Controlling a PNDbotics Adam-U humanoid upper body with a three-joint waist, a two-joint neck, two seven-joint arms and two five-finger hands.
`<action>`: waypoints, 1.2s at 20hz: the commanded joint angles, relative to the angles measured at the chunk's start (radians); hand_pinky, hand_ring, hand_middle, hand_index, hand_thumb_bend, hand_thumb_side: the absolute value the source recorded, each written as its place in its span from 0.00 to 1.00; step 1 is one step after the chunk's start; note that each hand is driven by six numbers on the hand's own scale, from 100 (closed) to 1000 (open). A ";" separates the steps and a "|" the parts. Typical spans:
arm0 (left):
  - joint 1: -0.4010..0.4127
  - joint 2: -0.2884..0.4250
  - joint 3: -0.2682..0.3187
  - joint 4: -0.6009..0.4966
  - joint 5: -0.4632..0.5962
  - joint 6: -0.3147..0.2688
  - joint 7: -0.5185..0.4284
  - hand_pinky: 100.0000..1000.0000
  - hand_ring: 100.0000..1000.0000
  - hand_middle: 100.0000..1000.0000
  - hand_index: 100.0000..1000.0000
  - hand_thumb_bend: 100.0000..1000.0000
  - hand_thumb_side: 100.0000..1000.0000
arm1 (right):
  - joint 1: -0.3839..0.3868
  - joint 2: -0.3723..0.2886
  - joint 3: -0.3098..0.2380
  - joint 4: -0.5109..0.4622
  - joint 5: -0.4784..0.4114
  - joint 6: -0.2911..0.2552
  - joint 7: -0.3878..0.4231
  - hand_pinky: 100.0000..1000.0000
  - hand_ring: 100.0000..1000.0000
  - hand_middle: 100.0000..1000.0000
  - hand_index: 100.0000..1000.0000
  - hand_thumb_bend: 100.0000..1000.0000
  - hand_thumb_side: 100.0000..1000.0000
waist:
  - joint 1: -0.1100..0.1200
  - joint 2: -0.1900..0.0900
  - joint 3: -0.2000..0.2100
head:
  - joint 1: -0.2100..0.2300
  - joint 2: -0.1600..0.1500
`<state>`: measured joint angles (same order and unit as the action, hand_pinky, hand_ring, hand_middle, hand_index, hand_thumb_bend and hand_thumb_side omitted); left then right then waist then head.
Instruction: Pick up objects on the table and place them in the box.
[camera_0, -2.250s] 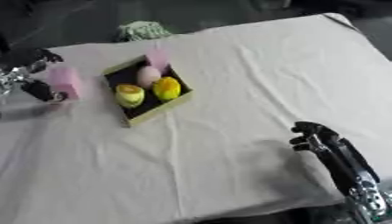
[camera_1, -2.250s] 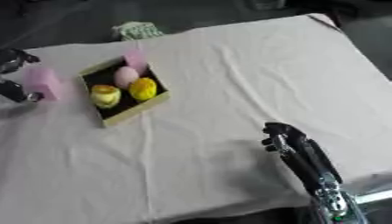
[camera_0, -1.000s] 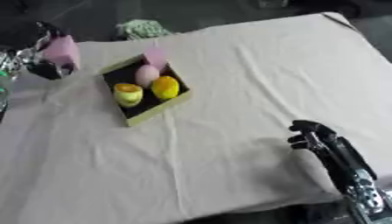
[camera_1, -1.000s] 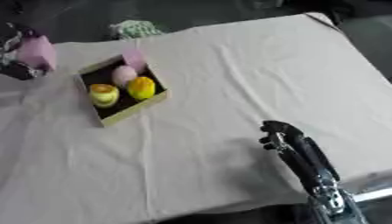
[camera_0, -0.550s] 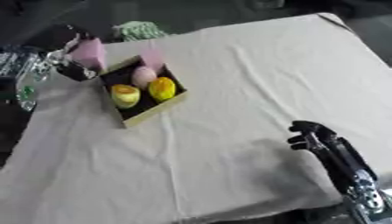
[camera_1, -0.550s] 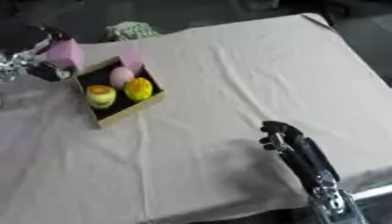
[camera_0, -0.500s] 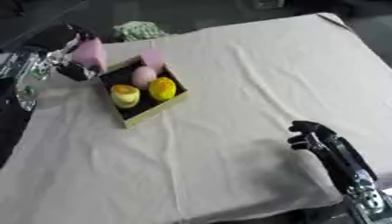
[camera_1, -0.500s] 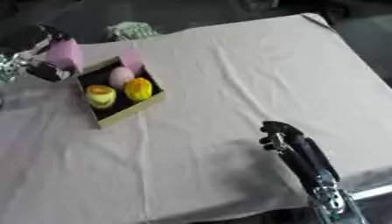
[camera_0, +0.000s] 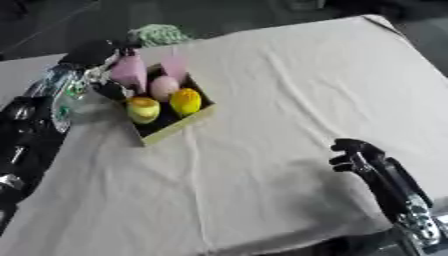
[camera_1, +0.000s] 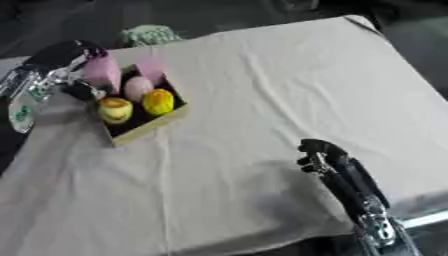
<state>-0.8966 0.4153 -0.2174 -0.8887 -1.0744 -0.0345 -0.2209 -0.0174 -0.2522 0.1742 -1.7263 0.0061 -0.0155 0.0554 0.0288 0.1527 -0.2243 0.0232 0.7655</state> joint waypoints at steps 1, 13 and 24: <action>-0.015 0.038 -0.002 -0.037 -0.002 -0.006 -0.030 0.77 0.71 0.72 0.90 0.62 0.35 | -0.008 -0.010 -0.003 -0.014 -0.001 -0.003 0.002 0.65 0.65 0.69 0.78 0.00 0.69 | -0.002 -0.018 0.002 | -0.003 0.004; 0.125 0.266 0.058 -0.518 0.246 0.083 -0.022 0.79 0.70 0.72 0.89 0.68 0.51 | 0.006 -0.018 -0.015 -0.012 0.008 -0.008 -0.007 0.65 0.64 0.69 0.78 0.00 0.67 | 0.016 -0.042 0.049 | -0.021 0.004; 0.602 0.124 0.199 -1.020 0.855 0.118 0.299 0.71 0.58 0.57 0.78 0.59 0.41 | 0.011 -0.020 -0.026 -0.015 0.009 -0.013 -0.018 0.65 0.64 0.69 0.78 0.00 0.66 | 0.021 -0.045 0.105 | -0.010 0.004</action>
<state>-0.2911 0.5502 -0.0438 -1.8569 -0.2679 0.0838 0.0407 0.0006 -0.2542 0.1553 -1.7261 0.0134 -0.0265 0.0421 0.0529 0.1198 -0.1172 0.0091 0.7655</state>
